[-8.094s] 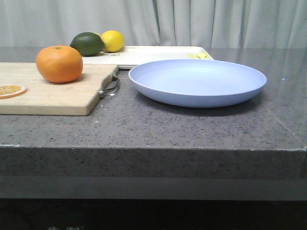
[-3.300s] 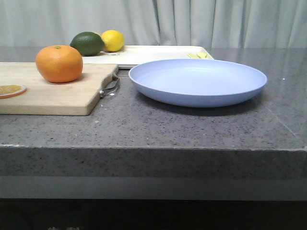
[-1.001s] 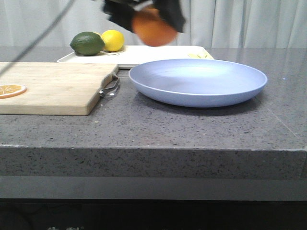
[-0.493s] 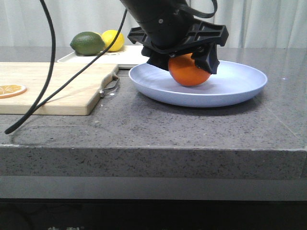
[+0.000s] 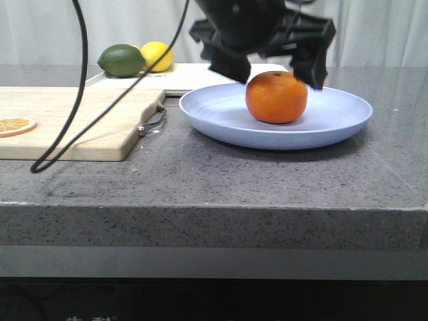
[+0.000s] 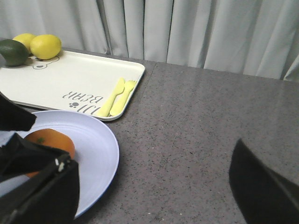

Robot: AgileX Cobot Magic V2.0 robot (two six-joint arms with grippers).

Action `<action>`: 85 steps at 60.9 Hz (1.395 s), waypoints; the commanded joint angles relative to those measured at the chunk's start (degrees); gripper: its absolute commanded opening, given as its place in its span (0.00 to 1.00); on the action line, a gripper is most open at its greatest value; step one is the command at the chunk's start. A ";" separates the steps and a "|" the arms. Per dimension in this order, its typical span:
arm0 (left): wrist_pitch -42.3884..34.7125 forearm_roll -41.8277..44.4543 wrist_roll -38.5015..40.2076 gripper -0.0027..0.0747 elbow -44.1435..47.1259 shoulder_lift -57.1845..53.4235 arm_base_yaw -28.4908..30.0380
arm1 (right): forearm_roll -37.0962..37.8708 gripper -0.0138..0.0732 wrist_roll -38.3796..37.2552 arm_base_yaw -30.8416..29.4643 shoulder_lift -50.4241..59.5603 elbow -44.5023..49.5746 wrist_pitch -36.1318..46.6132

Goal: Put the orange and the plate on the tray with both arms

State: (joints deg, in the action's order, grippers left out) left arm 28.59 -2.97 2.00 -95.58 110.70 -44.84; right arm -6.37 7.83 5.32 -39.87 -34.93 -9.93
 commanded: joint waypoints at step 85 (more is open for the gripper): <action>23.50 8.77 3.89 0.01 8.60 -29.93 20.42 | -0.14 0.91 0.14 -0.17 -0.02 -2.21 3.38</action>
State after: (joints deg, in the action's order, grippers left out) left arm 56.01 5.46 5.03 -90.06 86.84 -27.51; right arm -6.46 7.83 5.32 -39.87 -34.93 -10.18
